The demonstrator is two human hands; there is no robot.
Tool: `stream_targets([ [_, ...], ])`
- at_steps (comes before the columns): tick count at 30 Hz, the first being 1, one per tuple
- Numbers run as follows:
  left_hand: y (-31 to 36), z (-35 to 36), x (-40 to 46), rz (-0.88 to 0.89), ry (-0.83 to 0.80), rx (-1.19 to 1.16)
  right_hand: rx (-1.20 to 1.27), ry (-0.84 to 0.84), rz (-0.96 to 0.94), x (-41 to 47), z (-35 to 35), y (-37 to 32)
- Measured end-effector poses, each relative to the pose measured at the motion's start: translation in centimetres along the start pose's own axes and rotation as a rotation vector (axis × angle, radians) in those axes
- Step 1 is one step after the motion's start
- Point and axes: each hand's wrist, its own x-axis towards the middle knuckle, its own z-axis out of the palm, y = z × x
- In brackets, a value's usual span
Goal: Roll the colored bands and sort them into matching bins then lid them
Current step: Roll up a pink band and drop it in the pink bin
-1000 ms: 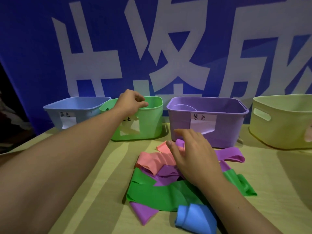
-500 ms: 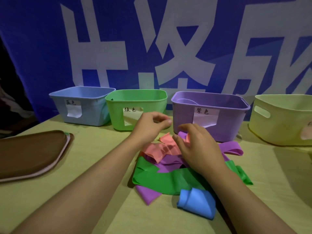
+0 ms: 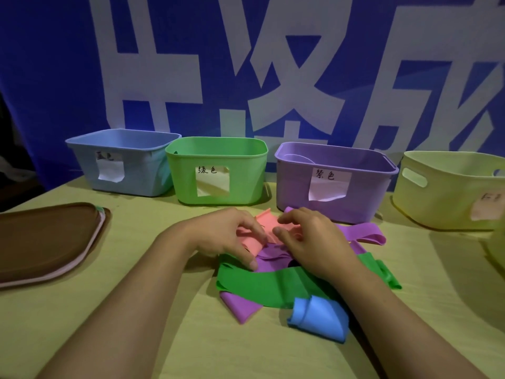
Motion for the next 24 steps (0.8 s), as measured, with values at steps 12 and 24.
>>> stream_targets([
  [12,-0.1,-0.1,-0.2,0.009,0.155,-0.092,0.037,-0.013,-0.001,-0.3,-0.2,-0.4],
  [24,5.6,-1.6,0.3,0.188,0.718,-0.669,0.452,0.071,0.050,0.1,-0.3,-1.1],
])
